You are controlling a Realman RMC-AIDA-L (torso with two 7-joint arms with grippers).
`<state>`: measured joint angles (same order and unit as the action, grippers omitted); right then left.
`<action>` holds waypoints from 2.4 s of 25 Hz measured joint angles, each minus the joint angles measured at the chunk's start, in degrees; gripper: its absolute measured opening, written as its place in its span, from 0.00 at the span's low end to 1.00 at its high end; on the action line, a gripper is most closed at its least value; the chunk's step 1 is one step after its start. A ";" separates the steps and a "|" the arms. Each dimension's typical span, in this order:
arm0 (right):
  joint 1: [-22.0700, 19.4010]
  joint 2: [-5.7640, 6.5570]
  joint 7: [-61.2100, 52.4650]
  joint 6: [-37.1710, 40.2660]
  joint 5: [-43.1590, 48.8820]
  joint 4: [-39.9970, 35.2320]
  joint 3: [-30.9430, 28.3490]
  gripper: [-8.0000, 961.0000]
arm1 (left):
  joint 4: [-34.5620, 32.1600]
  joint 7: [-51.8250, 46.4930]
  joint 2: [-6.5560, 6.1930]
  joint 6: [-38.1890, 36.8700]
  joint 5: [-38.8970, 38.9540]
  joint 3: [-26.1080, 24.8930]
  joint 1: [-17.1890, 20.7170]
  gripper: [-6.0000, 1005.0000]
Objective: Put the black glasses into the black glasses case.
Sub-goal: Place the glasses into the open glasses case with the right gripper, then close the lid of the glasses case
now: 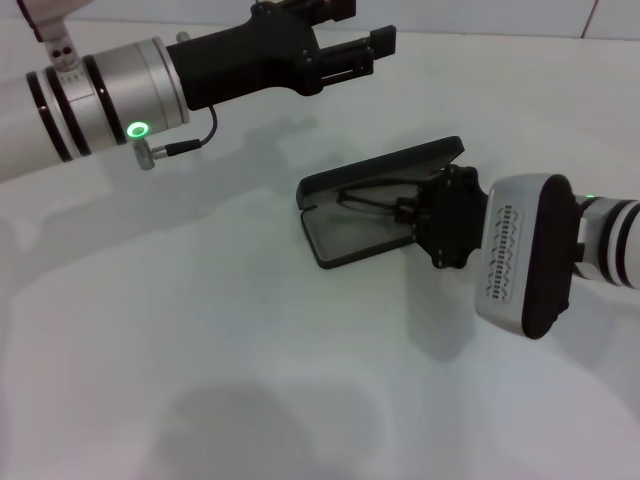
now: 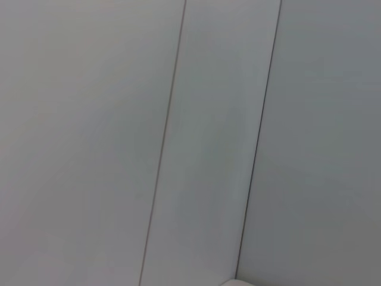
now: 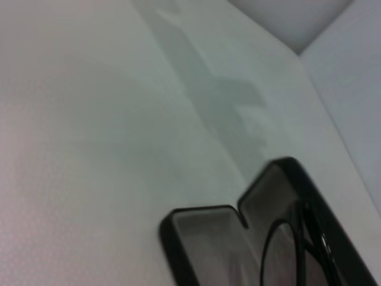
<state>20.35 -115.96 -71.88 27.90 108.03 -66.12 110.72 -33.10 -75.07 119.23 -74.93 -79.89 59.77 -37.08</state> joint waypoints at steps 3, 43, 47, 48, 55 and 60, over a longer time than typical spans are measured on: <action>-0.23 0.04 0.81 0.06 1.94 -1.25 0.99 0.11 | 0.03 0.01 0.02 0.06 -0.03 0.00 0.27 0.75; -2.41 0.02 0.48 8.76 3.98 -5.87 -3.22 0.44 | 0.05 -0.07 0.14 0.05 -0.64 -0.08 0.42 0.75; -3.40 0.21 0.71 19.93 -2.19 -6.66 -11.70 0.47 | 0.05 -1.45 -0.02 0.76 -2.43 -0.10 0.67 0.75; -3.69 0.23 1.04 23.94 -4.30 -6.62 -14.97 0.47 | 0.08 -2.05 0.01 1.83 -3.31 -0.10 0.57 0.75; -6.13 0.21 6.59 42.42 -24.24 2.16 -39.23 0.47 | 3.95 -6.21 0.29 11.57 -8.26 0.33 -3.19 0.75; -5.31 0.35 8.49 47.81 -37.54 15.24 -51.53 0.46 | 5.18 -8.22 0.50 14.52 -12.39 2.55 -5.62 0.75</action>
<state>15.04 -115.61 -63.39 75.71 70.50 -50.88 59.19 -27.92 -83.29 119.73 -60.41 -92.29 62.32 -42.70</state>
